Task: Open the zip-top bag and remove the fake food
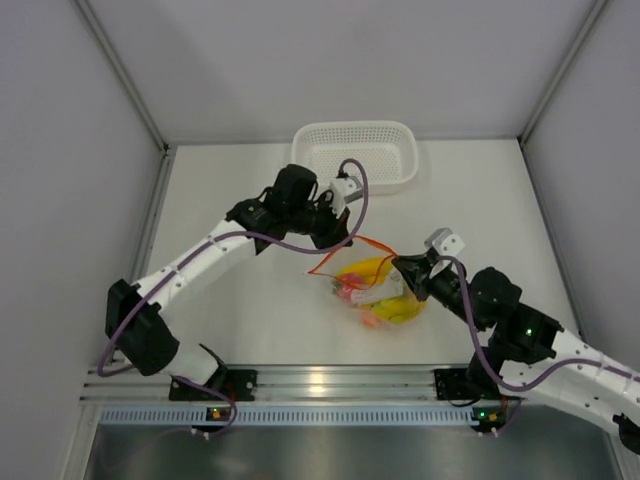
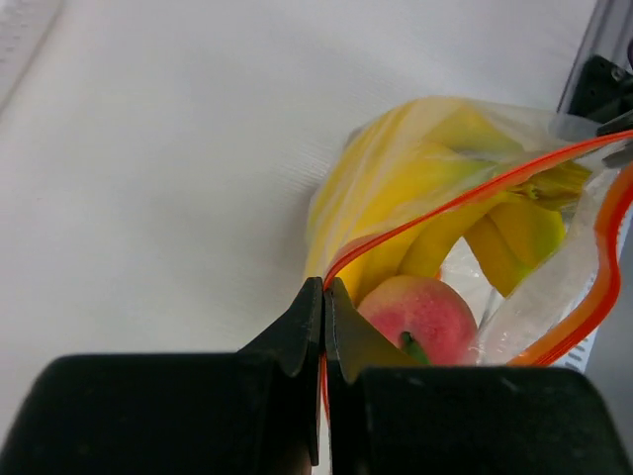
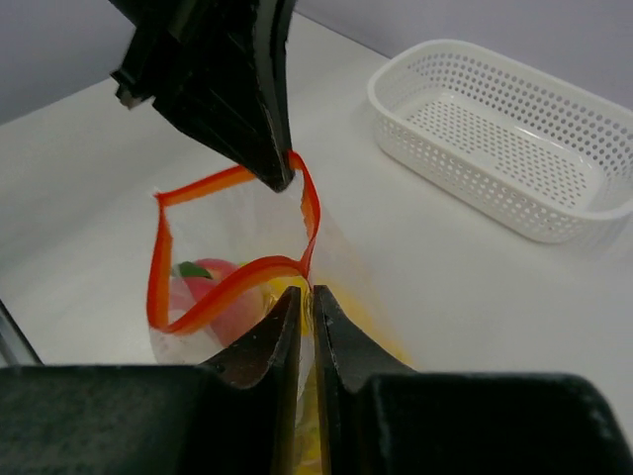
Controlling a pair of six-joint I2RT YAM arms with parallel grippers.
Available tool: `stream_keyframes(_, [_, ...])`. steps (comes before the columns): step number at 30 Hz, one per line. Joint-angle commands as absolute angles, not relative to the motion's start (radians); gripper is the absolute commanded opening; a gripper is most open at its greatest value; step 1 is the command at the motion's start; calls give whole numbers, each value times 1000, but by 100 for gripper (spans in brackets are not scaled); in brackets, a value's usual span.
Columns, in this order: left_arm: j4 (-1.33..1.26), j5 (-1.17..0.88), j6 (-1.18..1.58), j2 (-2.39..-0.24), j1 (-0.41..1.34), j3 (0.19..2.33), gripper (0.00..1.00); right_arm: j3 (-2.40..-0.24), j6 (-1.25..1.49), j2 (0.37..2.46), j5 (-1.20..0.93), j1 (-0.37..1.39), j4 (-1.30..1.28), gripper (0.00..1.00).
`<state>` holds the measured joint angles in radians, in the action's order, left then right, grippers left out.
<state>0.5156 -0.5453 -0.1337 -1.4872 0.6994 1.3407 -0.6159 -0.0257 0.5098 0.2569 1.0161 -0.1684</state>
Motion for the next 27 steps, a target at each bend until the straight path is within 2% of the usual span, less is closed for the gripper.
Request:
stream_keyframes(1, [463, -315, 50, -1329, 692, 1356, 0, -701, -34, 589, 330, 1002, -83, 11])
stream_keyframes(4, [463, -189, 189, -1225, 695, 1271, 0, -793, -12, 670, 354, 993, -138, 26])
stream_keyframes(6, [463, -67, 336, -1148, 696, 1227, 0, -849, 27, 719, 359, 983, -163, 28])
stream_keyframes(7, [453, -37, 392, -1122, 698, 1176, 0, -870, 61, 738, 377, 979, -173, 37])
stream_keyframes(11, [370, 197, 607, -985, 764, 1002, 0, -951, 195, 807, 400, 948, -238, 45])
stream_keyframes(12, [344, 278, 661, -938, 790, 967, 0, -959, 227, 821, 391, 942, -238, 46])
stream_keyframes(19, [213, 489, 854, -848, 894, 775, 0, -916, 504, 900, 183, 943, -140, 50])
stream_keyframes(27, [167, 621, 934, -868, 982, 765, 0, -829, 661, 1077, 89, 957, 61, 51])
